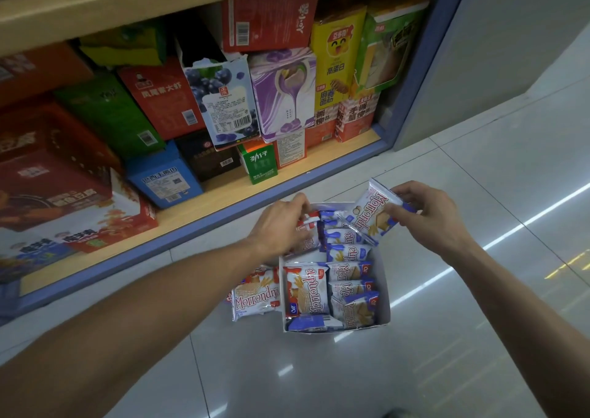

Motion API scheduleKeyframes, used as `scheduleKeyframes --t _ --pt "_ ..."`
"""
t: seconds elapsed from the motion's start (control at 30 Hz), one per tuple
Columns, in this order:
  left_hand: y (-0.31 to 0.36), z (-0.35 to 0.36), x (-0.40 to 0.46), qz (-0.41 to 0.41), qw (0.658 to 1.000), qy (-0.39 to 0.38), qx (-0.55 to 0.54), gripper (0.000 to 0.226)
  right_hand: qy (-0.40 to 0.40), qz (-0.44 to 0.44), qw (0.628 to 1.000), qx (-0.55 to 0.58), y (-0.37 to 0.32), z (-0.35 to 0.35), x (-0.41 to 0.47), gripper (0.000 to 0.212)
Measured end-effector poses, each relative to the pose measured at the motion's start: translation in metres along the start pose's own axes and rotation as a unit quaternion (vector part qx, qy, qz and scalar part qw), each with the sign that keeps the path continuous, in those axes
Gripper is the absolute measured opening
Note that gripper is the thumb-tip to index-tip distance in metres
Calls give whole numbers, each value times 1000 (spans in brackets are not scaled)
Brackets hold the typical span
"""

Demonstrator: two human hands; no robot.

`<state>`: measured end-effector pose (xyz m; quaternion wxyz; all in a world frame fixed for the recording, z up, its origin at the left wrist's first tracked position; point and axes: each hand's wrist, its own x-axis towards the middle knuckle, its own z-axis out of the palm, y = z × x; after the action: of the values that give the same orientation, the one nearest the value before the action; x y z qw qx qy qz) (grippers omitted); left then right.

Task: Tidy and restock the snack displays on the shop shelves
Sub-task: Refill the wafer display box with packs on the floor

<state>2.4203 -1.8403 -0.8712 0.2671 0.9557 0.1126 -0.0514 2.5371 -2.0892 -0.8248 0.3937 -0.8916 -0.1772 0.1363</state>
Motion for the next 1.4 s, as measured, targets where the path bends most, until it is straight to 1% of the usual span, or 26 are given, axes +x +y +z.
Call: scheduleKeyframes --t 0.07,0.1,0.13,0.17,0.2,0.23,0.3,0.33,0.4,0.47,0.53,0.6,0.67,0.73,0.8,0.87,0.93,0.97,1.0,1.03,1.07,1.17,1.2,1.23,1.3,1.4 --pt "1 6 -5 37 995 40 83 46 -3 -16 999 -31 2 -2 1 12" --pt "0 9 -8 59 991 70 100 45 -7 -22 999 -42 3 -3 1 11" --pt "0 11 -12 84 987 98 98 40 -11 -27 998 -48 4 -4 1 11" --pt "2 14 -17 107 985 107 80 34 -17 -29 998 -51 5 -4 0 10" --pt "4 19 -23 125 986 92 54 29 -23 -29 998 -52 6 -5 0 10" --pt "8 25 -28 131 989 54 35 29 -32 -28 998 -54 7 -5 -1 10" --pt "15 40 -36 128 990 -25 44 38 -57 -28 996 -58 8 -5 -3 12" --pt "17 48 -38 120 990 -44 54 44 -68 -27 996 -58 9 -5 -4 13" --pt "20 58 -40 117 990 -46 62 51 -74 -25 995 -63 8 -5 -6 14" --pt "23 64 -41 130 988 -40 79 51 -69 -29 994 -74 7 -5 -7 15" --pt "25 68 -41 124 987 -41 95 53 -61 -31 994 -82 5 -6 -8 16" --pt "25 68 -41 108 987 -58 102 61 -57 -31 994 -92 3 -9 -9 17" --pt "26 70 -42 107 986 -80 101 61 -54 -31 993 -102 2 -12 -11 18" --pt "28 73 -44 106 989 -71 80 52 -58 -36 992 -102 1 -17 -14 16" --pt "27 75 -42 101 992 -41 56 46 -72 -42 993 -88 -1 -21 -17 14" --pt "28 75 -41 96 994 -18 48 50 -95 -41 993 -57 -1 -26 -20 12" --pt "27 74 -41 96 995 5 38 61 -106 -39 993 -38 -2 -29 -23 10" --pt "28 73 -42 103 994 33 23 62 -109 -40 993 -35 -1 -31 -24 9" --pt "30 71 -44 118 991 66 8 57 -110 -39 993 -36 -1 -31 -24 9" --pt "31 69 -47 139 987 81 -1 51 -111 -38 992 -41 0 -32 -26 9" --pt "32 67 -50 160 985 69 0 48 -113 -36 992 -47 1 -32 -27 9" --pt "29 68 -60 199 979 -26 36 61 -127 -42 989 -56 3 -33 -30 8" --pt "27 70 -62 200 978 -35 56 63 -138 -47 988 -58 2 -34 -31 7" --pt "26 72 -62 200 976 -32 76 61 -153 -51 985 -57 1 -35 -32 5" --pt "27 72 -59 204 973 -21 102 51 -189 -63 979 -49 0 -35 -35 5" --pt "31 70 -57 196 976 -19 95 39 -228 -91 968 -58 -3 -28 -43 9"
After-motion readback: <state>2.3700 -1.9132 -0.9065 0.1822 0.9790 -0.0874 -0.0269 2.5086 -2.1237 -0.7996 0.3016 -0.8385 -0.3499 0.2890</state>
